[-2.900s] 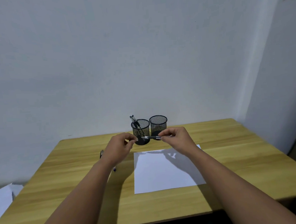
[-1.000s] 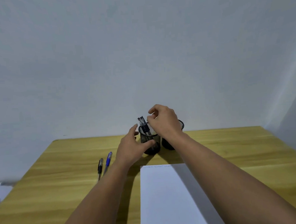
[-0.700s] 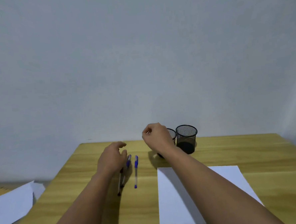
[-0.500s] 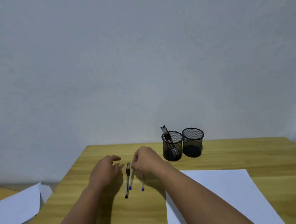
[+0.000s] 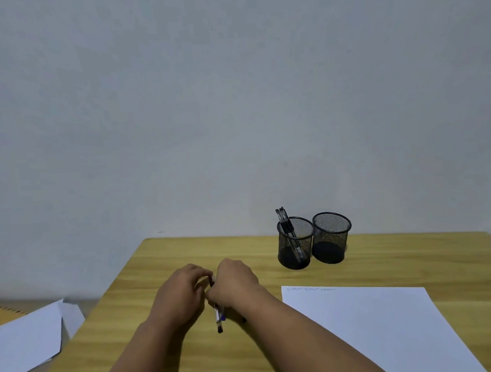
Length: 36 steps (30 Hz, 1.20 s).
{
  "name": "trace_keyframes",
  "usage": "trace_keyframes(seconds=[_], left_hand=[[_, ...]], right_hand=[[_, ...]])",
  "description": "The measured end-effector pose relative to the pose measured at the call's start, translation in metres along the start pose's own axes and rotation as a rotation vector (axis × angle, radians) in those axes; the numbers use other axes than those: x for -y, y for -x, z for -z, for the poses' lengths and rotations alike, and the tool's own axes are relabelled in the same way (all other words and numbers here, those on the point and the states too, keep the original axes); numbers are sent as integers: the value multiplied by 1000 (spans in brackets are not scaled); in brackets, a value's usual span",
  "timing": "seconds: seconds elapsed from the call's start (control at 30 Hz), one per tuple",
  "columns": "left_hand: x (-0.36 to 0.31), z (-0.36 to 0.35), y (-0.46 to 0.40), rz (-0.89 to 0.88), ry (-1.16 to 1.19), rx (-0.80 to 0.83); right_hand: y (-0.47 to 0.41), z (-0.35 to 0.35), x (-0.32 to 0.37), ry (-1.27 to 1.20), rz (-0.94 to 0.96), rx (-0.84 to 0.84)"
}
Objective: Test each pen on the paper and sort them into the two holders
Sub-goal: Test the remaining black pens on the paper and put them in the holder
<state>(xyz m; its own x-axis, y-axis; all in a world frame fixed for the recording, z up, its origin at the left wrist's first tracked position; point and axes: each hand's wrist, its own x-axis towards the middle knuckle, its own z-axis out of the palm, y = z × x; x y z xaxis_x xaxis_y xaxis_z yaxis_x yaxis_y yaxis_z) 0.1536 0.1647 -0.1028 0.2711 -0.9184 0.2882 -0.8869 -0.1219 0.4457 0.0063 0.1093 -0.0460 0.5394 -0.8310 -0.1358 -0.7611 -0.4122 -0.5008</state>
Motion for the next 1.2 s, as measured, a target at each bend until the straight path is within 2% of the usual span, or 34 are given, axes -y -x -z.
trace_keyframes(seconds=[0.13, 0.3, 0.5, 0.7, 0.77, 0.83, 0.97, 1.1, 1.2], left_hand=[[-2, 6, 1, -25, -38, 13], [-5, 13, 13, -13, -92, 43], [-7, 20, 22, -7, -122, 47], [-14, 42, 24, -61, -123, -62], [-23, 54, 21, -75, -95, -106], [-40, 65, 18, -94, -58, -132], [-89, 74, 10, -140, 100, -183], [-148, 66, 2, -105, 356, -168], [-173, 56, 2, -58, 482, -7]], right_hand=[[4, 11, 3, 7, 10, -4], [18, 7, 1, 56, 7, 83], [27, 4, 4, 11, 28, 32], [28, 38, 1, -259, 55, 125], [32, 62, -5, -423, 40, 206], [39, 87, -16, -602, 9, 219], [54, 123, -40, -1043, 25, 40], [60, 128, -57, -1086, 79, -195], [63, 129, -72, -1152, 81, -357]])
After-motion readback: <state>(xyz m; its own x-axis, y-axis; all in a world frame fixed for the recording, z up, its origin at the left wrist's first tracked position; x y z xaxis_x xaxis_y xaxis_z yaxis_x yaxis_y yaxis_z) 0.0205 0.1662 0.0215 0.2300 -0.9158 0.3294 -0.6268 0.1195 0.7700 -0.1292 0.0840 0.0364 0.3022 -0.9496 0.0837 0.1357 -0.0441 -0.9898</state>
